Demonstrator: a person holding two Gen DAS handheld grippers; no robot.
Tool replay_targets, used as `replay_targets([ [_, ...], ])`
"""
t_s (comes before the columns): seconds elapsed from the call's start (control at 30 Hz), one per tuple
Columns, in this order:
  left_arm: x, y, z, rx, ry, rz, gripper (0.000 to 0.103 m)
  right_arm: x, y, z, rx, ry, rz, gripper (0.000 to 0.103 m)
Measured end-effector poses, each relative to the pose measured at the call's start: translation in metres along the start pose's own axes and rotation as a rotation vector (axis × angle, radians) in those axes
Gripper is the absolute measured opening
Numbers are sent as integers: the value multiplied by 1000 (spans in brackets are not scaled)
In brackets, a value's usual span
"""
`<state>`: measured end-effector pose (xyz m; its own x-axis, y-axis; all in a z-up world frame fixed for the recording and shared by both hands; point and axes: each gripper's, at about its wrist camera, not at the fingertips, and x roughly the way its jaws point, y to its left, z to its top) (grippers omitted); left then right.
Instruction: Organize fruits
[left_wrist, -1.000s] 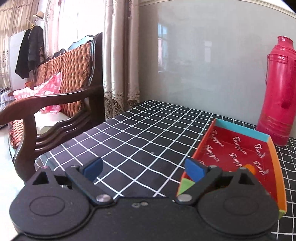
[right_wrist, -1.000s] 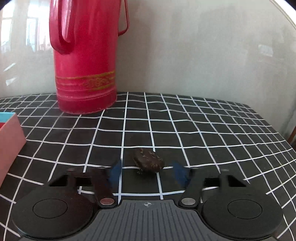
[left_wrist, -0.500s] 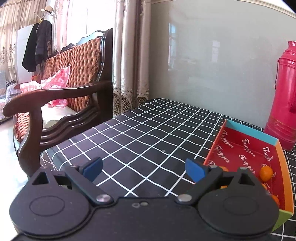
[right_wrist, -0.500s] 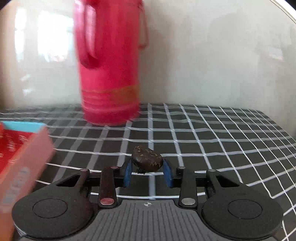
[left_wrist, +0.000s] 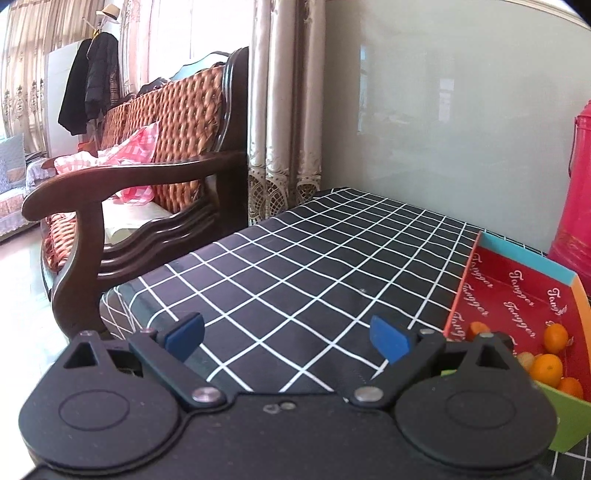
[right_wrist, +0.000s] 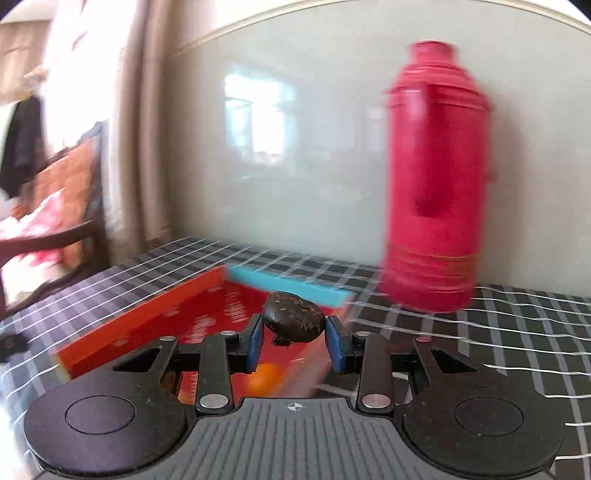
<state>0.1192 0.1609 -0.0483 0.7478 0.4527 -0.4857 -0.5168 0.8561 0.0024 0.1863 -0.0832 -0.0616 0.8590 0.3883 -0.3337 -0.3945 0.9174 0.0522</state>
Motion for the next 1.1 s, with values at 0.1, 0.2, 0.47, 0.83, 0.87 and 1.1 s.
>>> replay_targets([
  [0.1, 0, 3, 0, -4, 1, 1, 91, 5, 17, -4, -48, 32, 37, 36],
  [0.2, -2, 4, 0, -7, 1, -4, 91, 6, 28, -10, -79, 68, 47, 38],
  [0.47, -13, -10, 5, 20, -18, -72, 92, -18, 18, 1, 8, 49, 10, 91],
  [0.83, -122, -42, -3, 151, -33, -264, 97, -142, 19, 5, 150, 197, -245, 103],
  [0.87, -134, -43, -6, 159, -34, -274, 97, -156, 21, 5, 164, 195, -259, 103],
  [1.1, -190, -40, -19, 204, -55, -306, 97, -223, 33, 0, 205, 159, -334, 103],
])
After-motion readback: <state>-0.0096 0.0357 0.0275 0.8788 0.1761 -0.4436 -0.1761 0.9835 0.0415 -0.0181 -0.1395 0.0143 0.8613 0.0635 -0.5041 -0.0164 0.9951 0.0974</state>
